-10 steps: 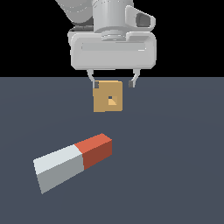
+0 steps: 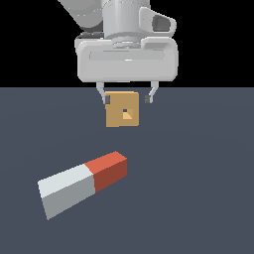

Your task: Insert the peg into the horizontal hole in a box.

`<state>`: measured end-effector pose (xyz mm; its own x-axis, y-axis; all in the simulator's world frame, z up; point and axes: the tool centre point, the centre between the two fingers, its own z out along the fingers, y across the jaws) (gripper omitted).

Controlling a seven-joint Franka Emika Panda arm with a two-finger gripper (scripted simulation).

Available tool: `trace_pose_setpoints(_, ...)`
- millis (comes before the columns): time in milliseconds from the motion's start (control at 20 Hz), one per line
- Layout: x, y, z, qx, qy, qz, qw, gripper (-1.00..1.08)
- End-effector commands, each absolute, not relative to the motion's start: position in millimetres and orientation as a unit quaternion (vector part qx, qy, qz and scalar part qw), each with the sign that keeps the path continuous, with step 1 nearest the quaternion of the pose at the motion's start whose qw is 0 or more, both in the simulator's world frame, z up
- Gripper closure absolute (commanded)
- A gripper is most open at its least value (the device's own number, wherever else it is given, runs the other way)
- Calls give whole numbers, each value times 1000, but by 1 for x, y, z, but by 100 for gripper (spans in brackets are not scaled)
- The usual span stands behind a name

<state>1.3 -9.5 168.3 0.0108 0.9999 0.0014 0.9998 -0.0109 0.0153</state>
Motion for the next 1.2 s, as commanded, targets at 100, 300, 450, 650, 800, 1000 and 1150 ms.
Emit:
trace_pose_setpoints(100,-5,-26,158,742,670,5,5,-92)
trace_pose_setpoints(300,-16,-47,145,781,624,4,4,-92)
trace_pose_setpoints(450,-29,-65,132,816,579,3,4,-92)
trace_pose_setpoints(650,-51,-88,114,861,509,2,3,-92)
trace_pose_setpoints(800,-68,-101,102,888,460,1,2,-92)
trace_pose_setpoints(1000,-88,-113,89,913,407,1,2,-92)
trace_pose_setpoints(1150,-100,-118,81,926,377,0,1,-92)
